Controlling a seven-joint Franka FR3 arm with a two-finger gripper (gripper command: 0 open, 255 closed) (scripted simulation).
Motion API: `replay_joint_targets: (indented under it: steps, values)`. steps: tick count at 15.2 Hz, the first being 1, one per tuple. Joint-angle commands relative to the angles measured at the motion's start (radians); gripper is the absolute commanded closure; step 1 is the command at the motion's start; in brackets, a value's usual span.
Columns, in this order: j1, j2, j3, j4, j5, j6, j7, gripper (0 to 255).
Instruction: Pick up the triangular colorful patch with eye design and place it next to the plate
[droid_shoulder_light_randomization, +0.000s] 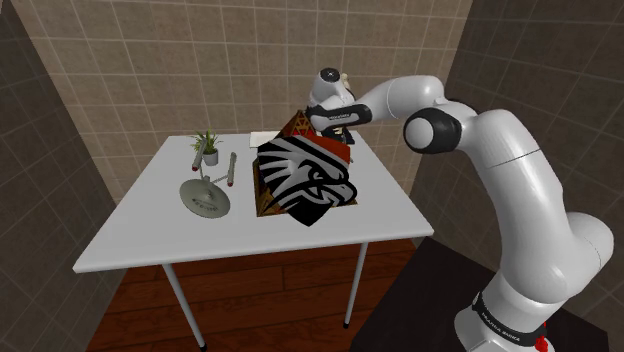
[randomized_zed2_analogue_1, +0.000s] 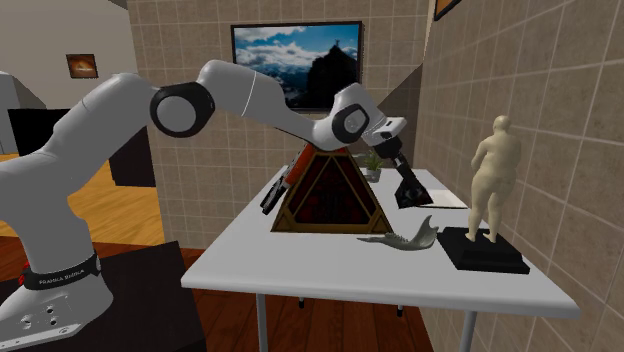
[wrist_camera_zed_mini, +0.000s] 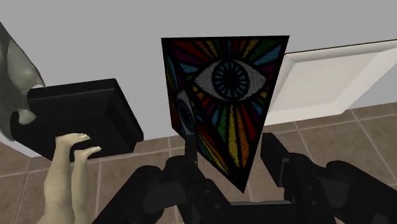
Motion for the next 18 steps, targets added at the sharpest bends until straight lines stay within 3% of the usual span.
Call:
replay_joint_targets:
  steps: [1,5,6,9,10,11,15,18]
  values:
    - [0.030,0.087,-0.008,0.025,-0.015,-0.015,0.001,255]
    - [0.033,0.087,-0.014,0.024,-0.008,-0.013,-0.001,255]
    - [0.028,0.060,-0.011,-0.002,-0.007,-0.013,-0.004,0]
    - [0.025,0.024,-0.008,-0.040,-0.007,-0.012,-0.005,0]
    - [0.014,0.054,-0.006,-0.010,-0.002,-0.009,-0.020,0]
    - [0.034,0.087,-0.014,0.024,-0.007,-0.013,-0.002,0]
    - [0.043,-0.088,-0.023,-0.176,-0.013,0.008,0.026,0]
    - [0.044,-0.088,-0.024,-0.176,-0.012,0.008,0.026,0]
